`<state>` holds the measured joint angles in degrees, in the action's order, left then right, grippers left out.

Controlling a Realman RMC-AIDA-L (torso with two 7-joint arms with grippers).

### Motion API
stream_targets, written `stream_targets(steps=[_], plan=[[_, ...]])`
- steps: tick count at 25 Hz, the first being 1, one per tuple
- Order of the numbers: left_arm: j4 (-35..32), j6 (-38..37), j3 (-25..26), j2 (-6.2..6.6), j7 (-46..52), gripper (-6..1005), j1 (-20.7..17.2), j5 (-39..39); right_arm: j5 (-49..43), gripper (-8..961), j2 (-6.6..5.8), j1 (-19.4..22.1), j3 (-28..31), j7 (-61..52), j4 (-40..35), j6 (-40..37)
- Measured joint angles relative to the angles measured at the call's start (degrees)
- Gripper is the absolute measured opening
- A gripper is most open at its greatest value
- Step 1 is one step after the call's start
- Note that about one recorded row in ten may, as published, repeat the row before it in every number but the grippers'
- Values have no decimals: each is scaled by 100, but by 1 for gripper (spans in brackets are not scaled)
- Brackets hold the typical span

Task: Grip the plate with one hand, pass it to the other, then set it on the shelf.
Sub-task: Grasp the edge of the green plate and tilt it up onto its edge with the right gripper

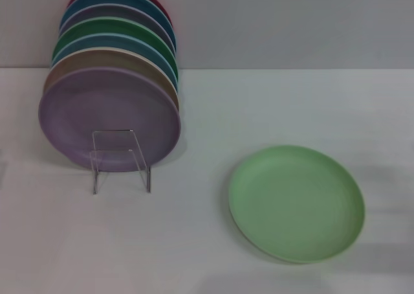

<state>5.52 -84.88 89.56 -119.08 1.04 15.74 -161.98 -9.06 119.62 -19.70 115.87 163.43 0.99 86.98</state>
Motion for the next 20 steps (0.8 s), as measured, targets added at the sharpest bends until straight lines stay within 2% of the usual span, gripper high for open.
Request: stream_targets(steps=[6, 9, 10, 11, 14, 15, 16, 18, 20], plan=[[27, 78, -39, 0, 1, 786, 13, 0, -200, 839, -7, -64, -273, -136, 284, 353], [33, 127, -70, 0, -13, 786, 29, 0, -330, 839, -16, -71, -455, -310, 739, 326], [35, 153, -70, 0, -14, 786, 39, 0, -361, 839, -34, -63, -648, -703, 1290, -47], [35, 153, -70, 0, -14, 786, 39, 0, -361, 839, -34, -63, -648, -703, 1290, -47], [37, 163, -70, 0, -8, 786, 44, 0, -651, 838, -54, 190, -1163, -1199, 2729, -1352], [39, 166, -70, 0, -8, 786, 49, -1, -1207, 838, -72, 477, -1590, -1708, 4246, -2861], [39, 166, -70, 0, -8, 786, 49, -1, -1207, 838, -72, 477, -1590, -1708, 4246, -2861], [43, 166, -70, 0, -22, 786, 53, 1, -2114, 838, -119, 670, -2000, -2652, 5739, -4713], [47, 166, -70, 0, -30, 786, 74, 1, -3255, 837, -213, 733, -2278, -3960, 6757, -6037]])
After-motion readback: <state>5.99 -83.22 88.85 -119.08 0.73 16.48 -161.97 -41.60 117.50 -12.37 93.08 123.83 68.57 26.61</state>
